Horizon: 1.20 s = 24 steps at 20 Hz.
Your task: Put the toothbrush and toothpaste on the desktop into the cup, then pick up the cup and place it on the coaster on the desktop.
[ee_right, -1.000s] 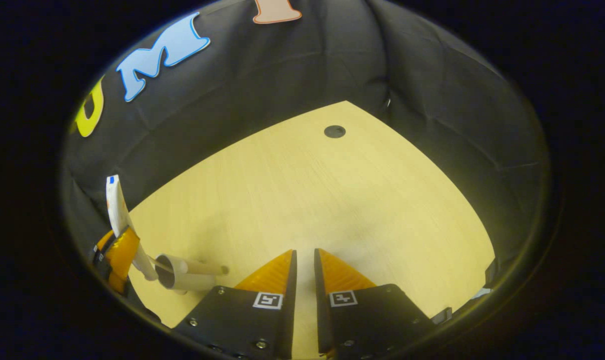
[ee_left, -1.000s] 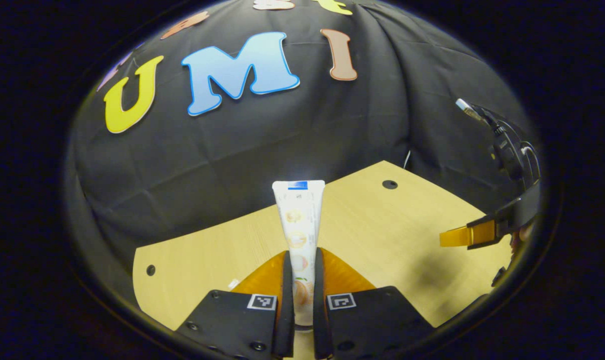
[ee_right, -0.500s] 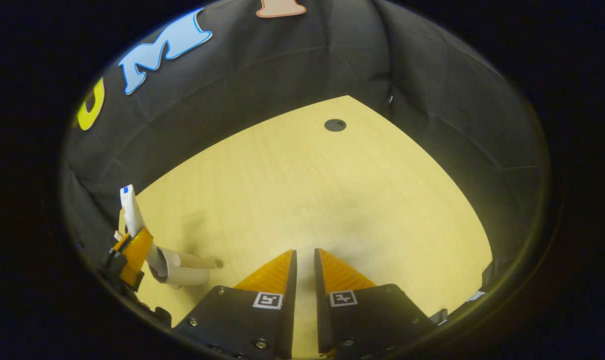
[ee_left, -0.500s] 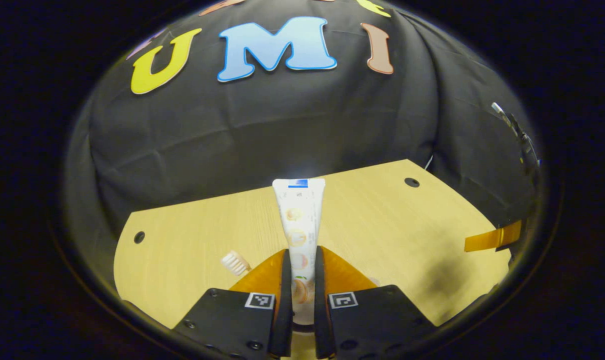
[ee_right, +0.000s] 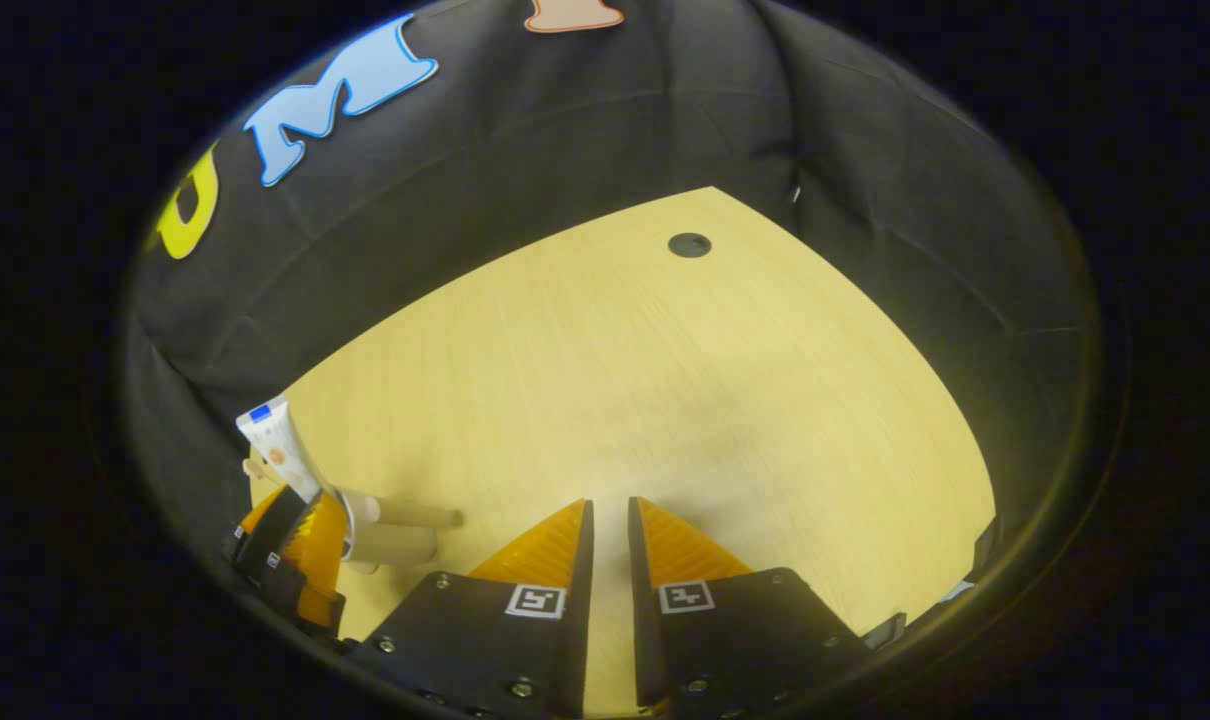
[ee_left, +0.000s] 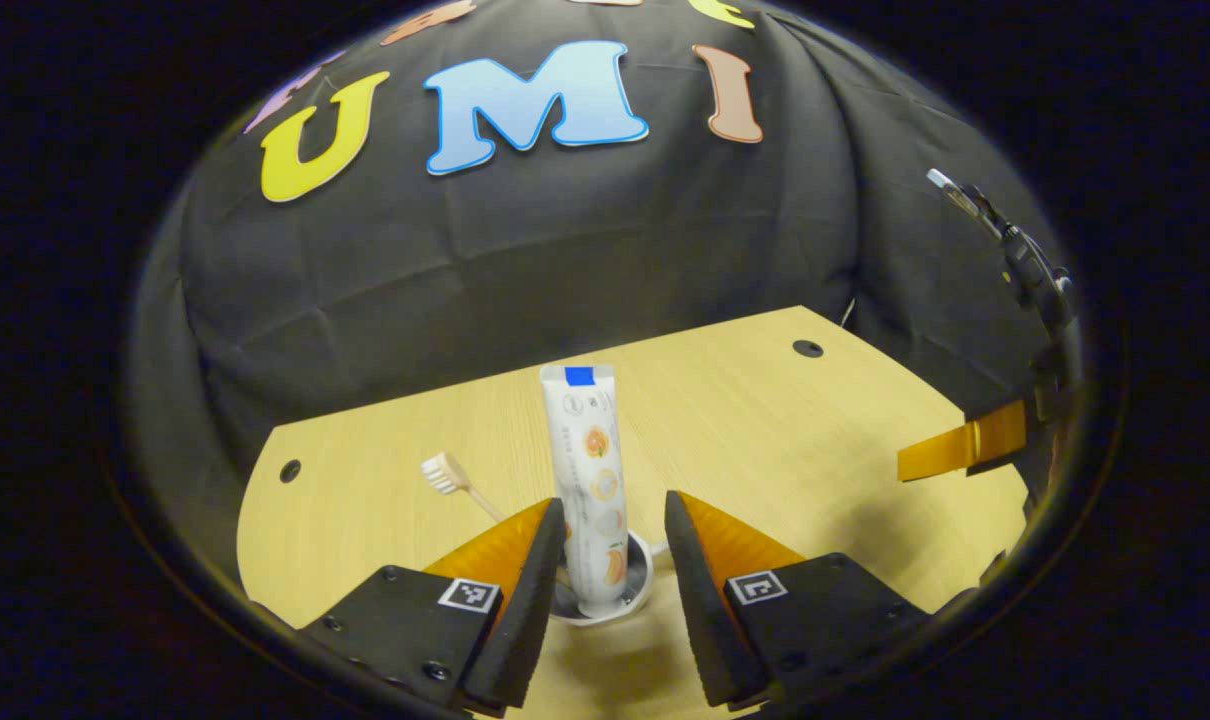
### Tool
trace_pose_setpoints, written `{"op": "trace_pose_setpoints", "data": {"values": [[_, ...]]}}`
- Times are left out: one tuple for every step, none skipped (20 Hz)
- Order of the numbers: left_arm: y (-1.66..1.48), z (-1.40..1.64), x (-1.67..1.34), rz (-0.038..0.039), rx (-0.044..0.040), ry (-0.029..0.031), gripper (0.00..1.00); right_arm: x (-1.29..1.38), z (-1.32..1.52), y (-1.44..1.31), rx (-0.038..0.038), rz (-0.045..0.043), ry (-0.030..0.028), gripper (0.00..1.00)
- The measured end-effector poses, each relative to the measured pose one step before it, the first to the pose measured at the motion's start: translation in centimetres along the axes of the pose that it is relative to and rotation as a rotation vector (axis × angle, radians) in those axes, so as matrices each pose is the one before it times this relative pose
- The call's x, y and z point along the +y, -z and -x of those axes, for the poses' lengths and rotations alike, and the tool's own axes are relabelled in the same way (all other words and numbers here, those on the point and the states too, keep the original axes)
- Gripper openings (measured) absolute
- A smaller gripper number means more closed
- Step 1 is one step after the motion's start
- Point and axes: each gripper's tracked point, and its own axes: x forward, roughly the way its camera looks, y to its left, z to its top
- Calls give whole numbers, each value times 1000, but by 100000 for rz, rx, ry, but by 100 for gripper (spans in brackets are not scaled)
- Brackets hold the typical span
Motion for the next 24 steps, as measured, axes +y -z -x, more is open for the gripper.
{"op": "trace_pose_setpoints", "data": {"values": [[50,366,57,1755,-69,-26,69,14,20,-150,199,682,-1272,19],[-133,663,270,1527,-551,-927,70,191,117,-15,155,840,-1386,19],[95,548,307,1154,-317,-352,72,108,21,-96,309,863,-1445,19],[117,595,236,793,-268,-238,79,78,-75,12,467,858,-1474,19],[89,429,319,473,13,-667,82,52,-85,-35,599,1006,-1184,19],[243,394,436,375,184,-815,82,96,14,41,274,1208,-979,19],[184,452,343,243,136,-781,87,78,6,-72,379,1284,-921,19],[243,439,350,144,332,-785,95,72,-130,69,455,1384,-776,19],[254,508,294,142,191,-710,95,157,11,-51,823,1653,-1795,19],[311,462,361,63,248,-746,95,53,-12,126,661,1647,-1309,25],[303,546,399,-7,341,-777,95,48,26,-184,328,2371,-327,31],[439,546,416,-36,367,-1034,95,313,140,-164,319,2720,-203,32],[404,588,365,283,318,-950,95,597,-45,-245,466,2274,-2101,32],[363,637,568,692,467,-1167,95,554,1,-121,548,2423,-925,47],[476,587,586,1220,718,-910,95,161,-229,-244,552,3115,88,52],[447,461,557,1422,589,-1103,95,352,-128,-220,196,3400,-330,52],[543,521,572,1204,905,-1026,95,720,-178,-301,527,3394,-2070,54],[773,430,485,782,1209,-1141,95,609,-151,-21,1168,3963,-1191,62],[710,580,629,393,1077,-1261,94,427,-175,-264,1060,4830,-885,68],[630,514,831,388,887,-1603,95,256,-174,-212,1152,5778,131,79],[609,427,654,704,1082,-1340,95,442,-218,-297,1112,6390,-680,81],[642,426,561,1068,811,-1311,95,568,-249,-175,1309,6512,-1028,81],[536,444,597,1388,769,-1167,95,546,-268,-199,1497,6695,-1034,81],[460,456,611,1423,763,-1369,94,475,-377,-190,1444,6401,-1078,81]]}}
